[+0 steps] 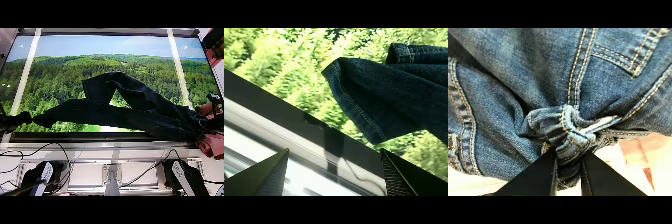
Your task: Fold the clothes and pants, and hang the long-sleeved shirts on hangers.
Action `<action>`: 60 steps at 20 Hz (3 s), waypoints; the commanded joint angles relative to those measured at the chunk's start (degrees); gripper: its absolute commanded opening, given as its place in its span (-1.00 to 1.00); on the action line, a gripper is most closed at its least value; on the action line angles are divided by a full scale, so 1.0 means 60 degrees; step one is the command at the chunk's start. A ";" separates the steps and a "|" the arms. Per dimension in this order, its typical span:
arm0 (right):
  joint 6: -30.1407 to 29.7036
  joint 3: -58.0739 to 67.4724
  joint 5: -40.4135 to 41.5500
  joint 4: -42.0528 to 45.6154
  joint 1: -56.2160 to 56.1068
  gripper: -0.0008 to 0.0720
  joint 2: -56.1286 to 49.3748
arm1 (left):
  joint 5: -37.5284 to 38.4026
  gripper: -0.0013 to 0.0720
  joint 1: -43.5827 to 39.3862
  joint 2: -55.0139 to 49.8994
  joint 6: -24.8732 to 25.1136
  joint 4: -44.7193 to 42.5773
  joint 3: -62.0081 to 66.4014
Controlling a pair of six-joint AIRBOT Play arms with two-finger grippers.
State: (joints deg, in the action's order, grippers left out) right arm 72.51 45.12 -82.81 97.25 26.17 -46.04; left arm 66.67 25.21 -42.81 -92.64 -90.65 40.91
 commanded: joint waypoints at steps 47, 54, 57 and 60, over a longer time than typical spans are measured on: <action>0.0146 0.2091 1.0790 -0.5996 -0.0040 -0.86 -0.3340 | -0.5461 -0.92 -0.1428 -0.4503 0.4182 0.1880 0.6353; -0.0040 -0.0878 1.0284 -0.5788 -0.0015 -0.86 -0.3085 | -0.6291 -0.92 -0.1687 -0.4324 0.3523 0.1308 0.2586; -0.0240 -0.0645 0.8980 -0.4830 -0.0015 -0.86 -0.2361 | -0.5810 -0.92 -0.1676 -0.3865 0.4025 0.1286 0.2488; -0.0546 -0.0131 0.6878 -0.4098 -0.0015 -0.86 -0.1290 | -0.4524 -0.91 -0.1661 -0.3013 0.4087 0.1206 0.2492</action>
State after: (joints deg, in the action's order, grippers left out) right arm 70.94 42.89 -30.00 68.03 26.04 -58.52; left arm 33.04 15.22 -64.49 -68.99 -82.70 56.95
